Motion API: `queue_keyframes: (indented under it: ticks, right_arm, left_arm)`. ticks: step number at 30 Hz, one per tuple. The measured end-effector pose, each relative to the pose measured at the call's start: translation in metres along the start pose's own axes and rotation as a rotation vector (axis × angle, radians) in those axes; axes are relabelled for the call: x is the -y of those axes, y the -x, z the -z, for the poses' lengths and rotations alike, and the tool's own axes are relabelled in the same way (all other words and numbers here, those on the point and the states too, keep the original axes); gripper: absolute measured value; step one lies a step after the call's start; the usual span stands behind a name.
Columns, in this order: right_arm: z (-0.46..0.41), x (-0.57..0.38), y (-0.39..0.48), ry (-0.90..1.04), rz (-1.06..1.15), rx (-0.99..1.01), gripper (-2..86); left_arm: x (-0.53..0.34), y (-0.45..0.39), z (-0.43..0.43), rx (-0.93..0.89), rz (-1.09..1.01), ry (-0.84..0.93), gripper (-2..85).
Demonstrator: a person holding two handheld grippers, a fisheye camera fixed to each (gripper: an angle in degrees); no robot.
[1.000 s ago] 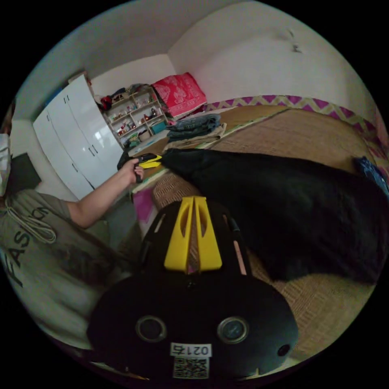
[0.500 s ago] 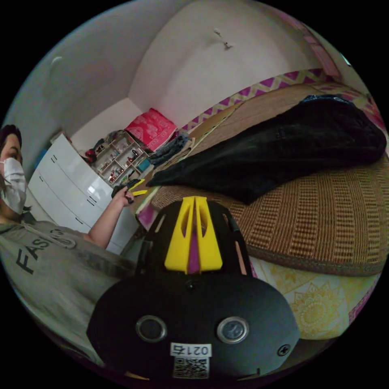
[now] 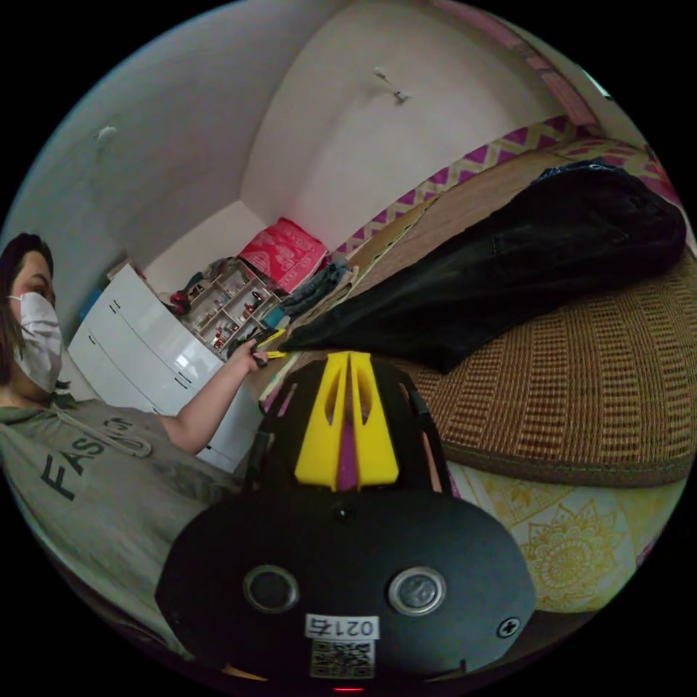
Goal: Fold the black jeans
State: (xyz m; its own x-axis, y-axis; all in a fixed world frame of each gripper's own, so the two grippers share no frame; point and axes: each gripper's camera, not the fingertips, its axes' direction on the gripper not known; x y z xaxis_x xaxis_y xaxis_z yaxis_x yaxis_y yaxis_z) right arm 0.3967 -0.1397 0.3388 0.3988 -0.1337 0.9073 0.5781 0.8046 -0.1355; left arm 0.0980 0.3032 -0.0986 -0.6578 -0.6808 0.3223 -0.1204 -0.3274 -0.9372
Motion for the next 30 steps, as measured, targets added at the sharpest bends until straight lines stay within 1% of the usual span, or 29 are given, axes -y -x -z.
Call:
queue_keyframes:
  ticks: [1,2,3,5,6,10,12,15,17,18,19,20,21,23,24,26,27,29,30]
  right_arm:
    - [0.007,-0.003,-0.003,-0.002,-0.006,-0.001,-0.6]
    - [0.015,-0.006,-0.007,-0.002,-0.013,0.000,-0.6]
    - [0.018,-0.007,-0.009,-0.004,-0.017,0.001,-0.6]
    - [0.033,-0.013,-0.016,-0.009,-0.031,0.001,-0.6]
    - [0.037,-0.015,-0.018,-0.011,-0.034,0.000,-0.6]
    - [0.063,-0.025,-0.031,-0.017,-0.056,0.003,-0.6]
    - [0.073,-0.029,-0.037,-0.022,-0.064,0.005,-0.6]
    - [0.091,-0.035,-0.048,-0.035,-0.073,0.013,-0.6]
    - [0.104,-0.039,-0.054,-0.042,-0.073,0.023,-0.6]
    - [0.107,-0.039,-0.055,-0.044,-0.072,0.027,-0.6]
    - [0.114,-0.041,-0.058,-0.048,-0.071,0.037,-0.6]
    - [0.120,-0.042,-0.060,-0.054,-0.069,0.045,-0.6]
    - [0.124,-0.043,-0.061,-0.057,-0.068,0.048,-0.6]
    - [0.140,-0.047,-0.064,-0.077,-0.065,0.056,-0.6]
    - [0.144,-0.048,-0.064,-0.084,-0.066,0.058,-0.6]
    - [0.162,-0.054,-0.069,-0.119,-0.078,0.070,-0.6]
    - [0.167,-0.055,-0.070,-0.126,-0.082,0.073,-0.6]
    - [0.182,-0.063,-0.076,-0.147,-0.096,0.070,-0.6]
    - [0.186,-0.065,-0.077,-0.150,-0.100,0.066,-0.6]
  left_arm:
    - [-0.006,0.007,-0.012,0.010,0.025,0.033,6.2]
    - [-0.014,0.022,-0.026,-0.017,0.084,0.067,3.4]
    - [-0.020,0.029,-0.029,-0.049,0.103,0.052,2.0]
    - [-0.039,0.054,-0.042,-0.190,0.137,0.043,0.5]
    - [-0.044,0.056,-0.044,-0.208,0.132,0.044,0.2]
    - [-0.089,0.045,-0.047,-0.299,0.021,0.005,-0.5]
    - [-0.112,0.023,-0.042,-0.310,-0.057,-0.009,-0.6]
    - [-0.166,-0.038,-0.030,-0.290,-0.252,-0.040,-0.8]
    - [-0.233,-0.109,-0.027,-0.261,-0.468,-0.080,-0.8]
    - [-0.253,-0.127,-0.028,-0.253,-0.523,-0.087,-0.8]
    - [-0.296,-0.164,-0.035,-0.241,-0.645,-0.096,-0.8]
    - [-0.345,-0.200,-0.047,-0.225,-0.767,-0.096,-0.8]
    - [-0.369,-0.217,-0.056,-0.216,-0.823,-0.091,-0.8]
    - [-0.469,-0.267,-0.108,-0.182,-0.997,-0.033,-0.8]
    - [-0.493,-0.276,-0.124,-0.173,-1.022,-0.014,-0.8]
    - [-0.587,-0.293,-0.204,-0.129,-1.088,0.098,-0.8]
    - [-0.609,-0.294,-0.227,-0.111,-1.100,0.134,-0.8]
    - [-0.696,-0.284,-0.322,0.038,-1.170,0.277,-0.7]
    - [-0.716,-0.277,-0.345,0.086,-1.192,0.312,-0.6]
